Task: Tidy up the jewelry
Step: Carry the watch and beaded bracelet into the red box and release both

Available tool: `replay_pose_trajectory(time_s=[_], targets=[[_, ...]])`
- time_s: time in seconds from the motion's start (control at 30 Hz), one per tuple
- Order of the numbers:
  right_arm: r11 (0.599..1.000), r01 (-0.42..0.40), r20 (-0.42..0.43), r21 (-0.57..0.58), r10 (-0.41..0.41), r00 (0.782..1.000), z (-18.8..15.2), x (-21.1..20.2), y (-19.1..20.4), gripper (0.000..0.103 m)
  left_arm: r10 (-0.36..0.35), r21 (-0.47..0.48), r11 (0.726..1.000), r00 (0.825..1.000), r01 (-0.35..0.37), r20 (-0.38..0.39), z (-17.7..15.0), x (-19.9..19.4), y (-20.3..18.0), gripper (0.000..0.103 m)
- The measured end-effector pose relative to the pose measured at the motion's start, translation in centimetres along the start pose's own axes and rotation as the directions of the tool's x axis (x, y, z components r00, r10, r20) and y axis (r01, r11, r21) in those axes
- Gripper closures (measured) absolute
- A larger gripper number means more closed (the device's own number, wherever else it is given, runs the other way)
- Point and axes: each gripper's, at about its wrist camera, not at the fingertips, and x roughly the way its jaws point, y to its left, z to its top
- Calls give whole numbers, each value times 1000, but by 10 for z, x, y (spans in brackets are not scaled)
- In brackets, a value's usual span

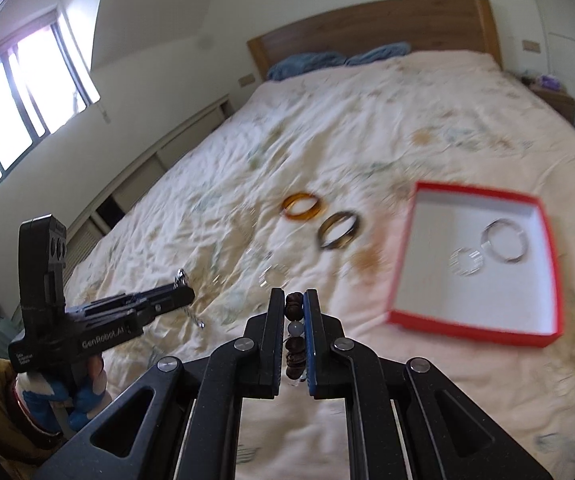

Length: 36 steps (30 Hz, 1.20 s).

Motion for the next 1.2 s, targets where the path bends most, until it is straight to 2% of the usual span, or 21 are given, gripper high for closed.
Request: replay_pose_trajectory(time_s=[0.2, 0.4, 0.53, 0.7, 0.87, 1.2], targets=[[996, 87, 72, 32, -89, 993, 26, -26, -58, 94, -103, 94, 990, 994, 106, -37, 26, 45, -77, 82], [986, 144, 86, 79, -151, 985, 37, -23, -117, 94, -138, 147, 978, 986, 151, -94, 37, 103, -131, 82], [979, 167, 63, 114, -175, 983, 33, -5, -154, 94, -143, 174, 971, 979, 167, -145, 34, 145, -159, 82], [968, 194, 16, 161, -199, 980, 16, 21, -191, 94, -125, 202, 965, 972, 166, -200, 23, 185, -174, 81], [964, 207, -27, 168, -205, 978, -4, 34, -207, 94, -99, 204, 967, 965, 151, -242, 10, 211, -174, 81], [958, 229, -65, 173, -220, 973, -25, 40, -210, 91, -58, 215, 969, 962, 118, -268, 0, 222, -172, 81]])
